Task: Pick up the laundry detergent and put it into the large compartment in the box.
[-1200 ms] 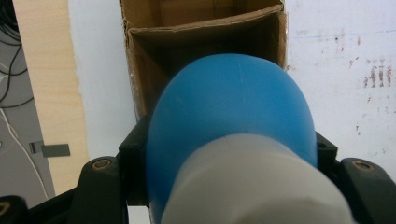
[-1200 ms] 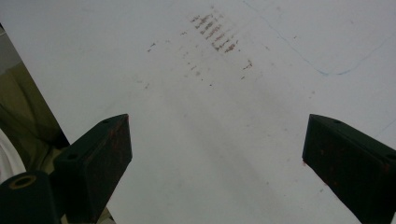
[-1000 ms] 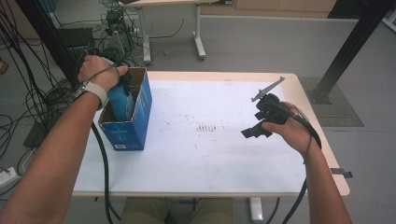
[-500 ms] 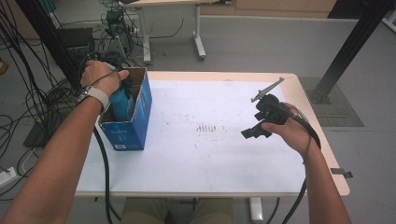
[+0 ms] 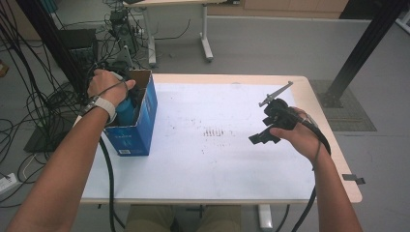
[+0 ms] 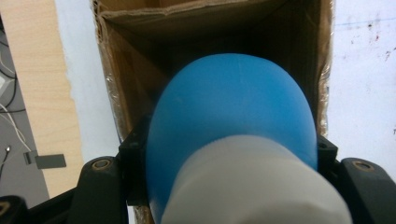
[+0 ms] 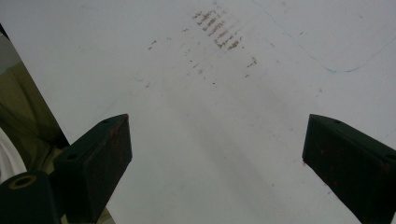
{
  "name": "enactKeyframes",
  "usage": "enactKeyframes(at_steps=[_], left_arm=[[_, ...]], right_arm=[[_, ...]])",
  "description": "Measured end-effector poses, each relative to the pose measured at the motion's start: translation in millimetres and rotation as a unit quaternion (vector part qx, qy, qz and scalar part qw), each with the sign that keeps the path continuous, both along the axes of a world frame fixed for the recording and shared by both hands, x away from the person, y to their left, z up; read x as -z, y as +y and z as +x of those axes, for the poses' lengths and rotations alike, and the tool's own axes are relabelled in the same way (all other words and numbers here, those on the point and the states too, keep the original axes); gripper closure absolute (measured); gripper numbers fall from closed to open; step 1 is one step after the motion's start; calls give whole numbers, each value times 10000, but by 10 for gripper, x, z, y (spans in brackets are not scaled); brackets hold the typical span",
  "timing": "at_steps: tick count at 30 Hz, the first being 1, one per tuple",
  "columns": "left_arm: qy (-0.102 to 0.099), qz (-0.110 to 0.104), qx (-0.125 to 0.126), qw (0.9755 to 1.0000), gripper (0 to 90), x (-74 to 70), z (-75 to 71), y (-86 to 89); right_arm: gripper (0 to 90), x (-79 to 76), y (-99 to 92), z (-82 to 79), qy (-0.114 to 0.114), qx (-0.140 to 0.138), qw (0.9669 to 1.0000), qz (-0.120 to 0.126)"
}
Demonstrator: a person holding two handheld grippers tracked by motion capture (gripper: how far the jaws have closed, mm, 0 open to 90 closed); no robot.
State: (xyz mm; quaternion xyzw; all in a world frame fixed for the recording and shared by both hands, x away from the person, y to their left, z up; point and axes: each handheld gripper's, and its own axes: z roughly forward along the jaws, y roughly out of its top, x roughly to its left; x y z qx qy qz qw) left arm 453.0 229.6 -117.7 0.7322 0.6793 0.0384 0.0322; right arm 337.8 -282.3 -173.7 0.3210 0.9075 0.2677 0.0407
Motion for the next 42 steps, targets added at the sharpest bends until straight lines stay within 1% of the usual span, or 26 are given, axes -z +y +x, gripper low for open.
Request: enactKeyframes(at_steps=[3,10,13,14,17,18,20,21,24,26,27,29,33,42], left_arm=[[12,-48,12,10000,378,44,1,22],[-21,-1,94,10000,377,129,-6,12],[-2,20,163,9999,378,177,-1,12],[30,26,176,9998,378,217,9,11],[24,34,204,9998,378,250,9,14],[8,22,186,9998,378,269,4,18],[90,4,201,9998,378,311,27,32],[48,1,169,9998,378,323,16,39],[96,-22,177,9998,379,319,37,53],[128,34,219,9997,380,331,49,41],[148,-8,232,9996,383,347,56,54],[109,-13,238,9997,393,354,47,61],[99,-70,209,9997,396,359,52,93],[165,-77,181,9997,396,359,75,95]], right_arm=[[81,4,-3,-4,-8,-3,10000,7],[81,16,-3,-8,21,33,10000,6],[81,25,-3,-4,33,33,10000,2],[81,32,-1,-3,40,41,10000,9],[81,39,6,6,61,36,10000,0],[81,39,6,6,61,36,10000,0],[80,39,13,11,85,50,9999,-25],[81,38,13,13,88,53,9999,-34],[81,34,13,12,89,61,9999,-36],[81,34,16,7,85,60,9999,-35],[81,35,16,7,81,53,9999,-34],[81,47,21,9,113,59,9999,-54],[81,60,26,12,141,64,9999,-75],[81,28,43,20,121,48,9999,-100]])
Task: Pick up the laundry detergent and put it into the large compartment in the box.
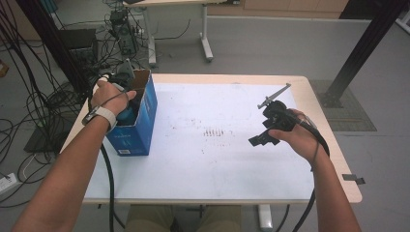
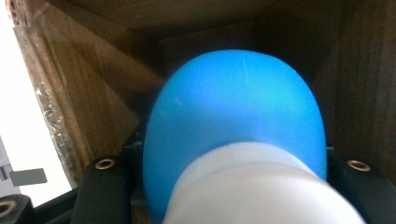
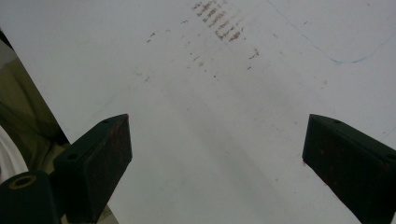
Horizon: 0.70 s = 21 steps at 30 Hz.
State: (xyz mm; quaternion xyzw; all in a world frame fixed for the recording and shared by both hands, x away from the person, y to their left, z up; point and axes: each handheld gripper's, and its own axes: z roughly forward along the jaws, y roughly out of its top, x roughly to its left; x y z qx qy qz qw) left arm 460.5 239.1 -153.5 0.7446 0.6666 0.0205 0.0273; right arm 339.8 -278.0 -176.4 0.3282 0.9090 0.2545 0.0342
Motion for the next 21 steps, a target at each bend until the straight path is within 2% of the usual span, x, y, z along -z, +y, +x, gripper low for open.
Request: enactKeyframes(at_steps=[21], left_arm=[[-22,10,-13,10000,394,-1,-5,-8]], right_arm=[[81,-1,-14,-18,-1,22,10000,6]])
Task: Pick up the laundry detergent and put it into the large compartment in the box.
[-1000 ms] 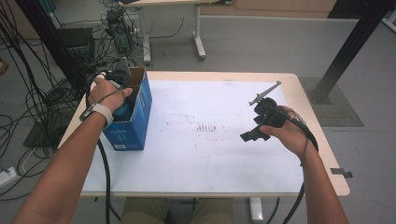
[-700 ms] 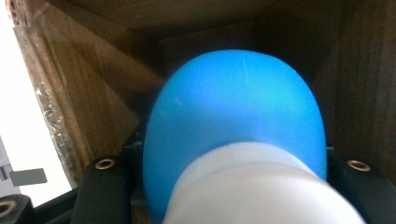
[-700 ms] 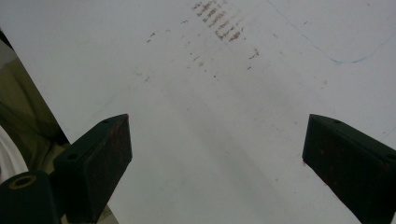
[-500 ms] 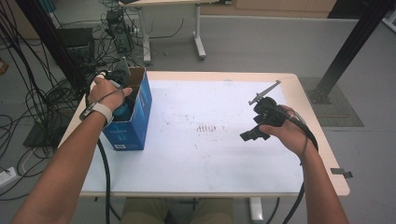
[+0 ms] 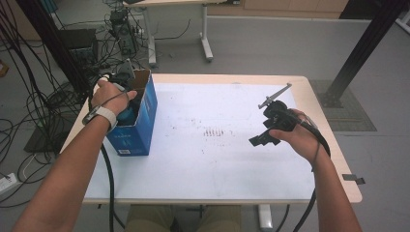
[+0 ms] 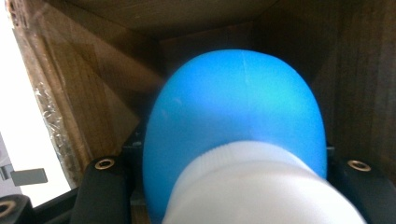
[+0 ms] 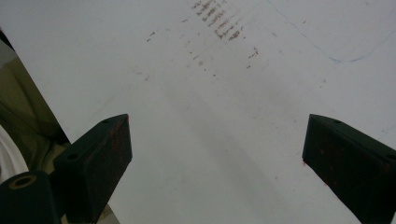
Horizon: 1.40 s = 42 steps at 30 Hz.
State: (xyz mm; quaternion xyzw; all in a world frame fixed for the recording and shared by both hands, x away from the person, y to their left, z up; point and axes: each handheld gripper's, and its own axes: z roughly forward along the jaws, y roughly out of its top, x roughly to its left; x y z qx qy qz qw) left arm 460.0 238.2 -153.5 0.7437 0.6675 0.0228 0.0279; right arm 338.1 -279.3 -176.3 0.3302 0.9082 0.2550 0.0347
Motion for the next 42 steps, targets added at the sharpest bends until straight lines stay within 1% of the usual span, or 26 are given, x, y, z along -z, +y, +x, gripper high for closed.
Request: enactKeyframes(at_steps=[42], left_arm=[[-59,-2,-10,10000,393,3,-32,3]], right_arm=[[84,-15,4,-22,-24,5,10000,-6]])
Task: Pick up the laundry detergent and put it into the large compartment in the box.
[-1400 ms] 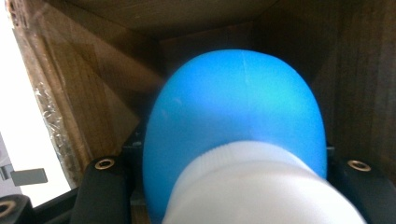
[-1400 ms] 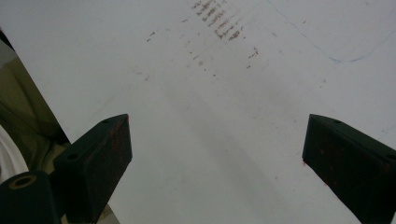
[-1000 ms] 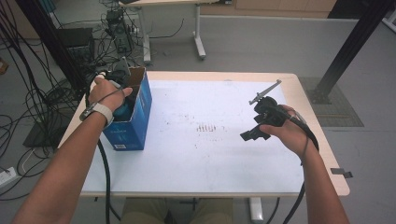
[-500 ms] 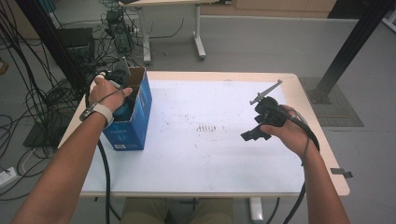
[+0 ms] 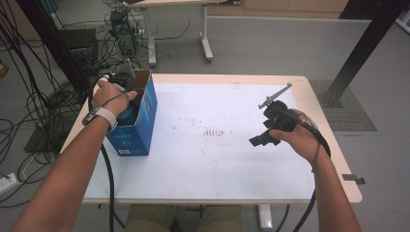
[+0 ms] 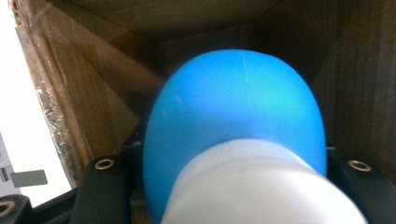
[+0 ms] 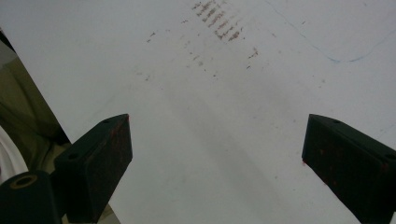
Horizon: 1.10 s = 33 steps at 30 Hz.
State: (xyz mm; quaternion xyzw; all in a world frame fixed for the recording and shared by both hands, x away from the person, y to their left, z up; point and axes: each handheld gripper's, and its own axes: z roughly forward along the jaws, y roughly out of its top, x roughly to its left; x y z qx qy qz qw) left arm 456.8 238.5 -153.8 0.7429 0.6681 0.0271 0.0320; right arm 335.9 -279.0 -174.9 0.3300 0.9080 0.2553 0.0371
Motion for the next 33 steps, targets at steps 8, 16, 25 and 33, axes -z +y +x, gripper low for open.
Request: enactKeyframes(at_steps=[8,16,25,33], left_arm=[[12,3,2,10000,393,-2,2,2],[8,10,-6,10000,393,-1,-2,-8],[-4,22,-16,10000,393,-1,-7,-19],[3,15,-13,10000,393,-1,-3,-13]], right_arm=[[83,-5,5,-7,-13,0,10000,-6],[84,-1,5,-13,-20,5,10000,14],[84,-2,-6,-23,-38,3,10000,7],[84,-3,-6,-28,-28,18,10000,6]])
